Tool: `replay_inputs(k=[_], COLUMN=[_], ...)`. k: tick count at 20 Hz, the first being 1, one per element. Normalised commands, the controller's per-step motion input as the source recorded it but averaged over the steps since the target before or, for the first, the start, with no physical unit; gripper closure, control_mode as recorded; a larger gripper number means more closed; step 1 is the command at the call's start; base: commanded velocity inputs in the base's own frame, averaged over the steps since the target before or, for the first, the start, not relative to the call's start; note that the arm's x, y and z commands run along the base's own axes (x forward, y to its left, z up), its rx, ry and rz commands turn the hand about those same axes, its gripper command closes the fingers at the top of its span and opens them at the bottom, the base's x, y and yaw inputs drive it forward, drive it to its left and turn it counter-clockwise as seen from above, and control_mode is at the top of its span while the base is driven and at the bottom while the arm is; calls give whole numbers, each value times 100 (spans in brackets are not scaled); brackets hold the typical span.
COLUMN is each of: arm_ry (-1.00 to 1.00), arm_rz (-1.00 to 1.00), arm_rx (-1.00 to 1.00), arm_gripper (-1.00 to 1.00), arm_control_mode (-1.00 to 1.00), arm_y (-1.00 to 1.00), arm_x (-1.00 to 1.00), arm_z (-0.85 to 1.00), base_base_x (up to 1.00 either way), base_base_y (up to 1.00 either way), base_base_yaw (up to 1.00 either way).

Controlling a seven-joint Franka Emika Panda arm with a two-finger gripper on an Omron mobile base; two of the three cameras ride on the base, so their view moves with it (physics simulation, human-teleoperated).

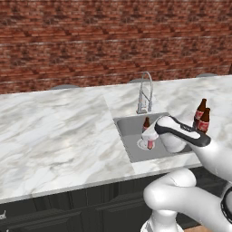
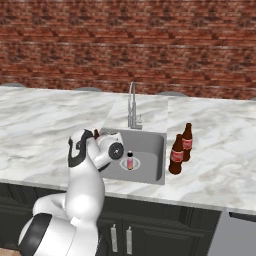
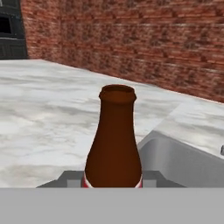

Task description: Place the large bottle from the dining counter next to the other large bottle outside the sink, and place the small bottle from the dining counter next to the other small bottle inside the sink.

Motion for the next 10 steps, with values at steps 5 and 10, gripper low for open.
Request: replay_inputs(k=[5, 10], arm_ry=[0, 0], arm_rz=[2, 2], arm_rx=[2, 0], arm_gripper=[100, 100], arm_control_mode=[-100, -100], arm_y=[-1, 0], arm_x=[4, 0], arm_z=[-1, -2], base_base_x=[0, 0], base_base_y=[0, 0], base_base_yaw=[0, 0])
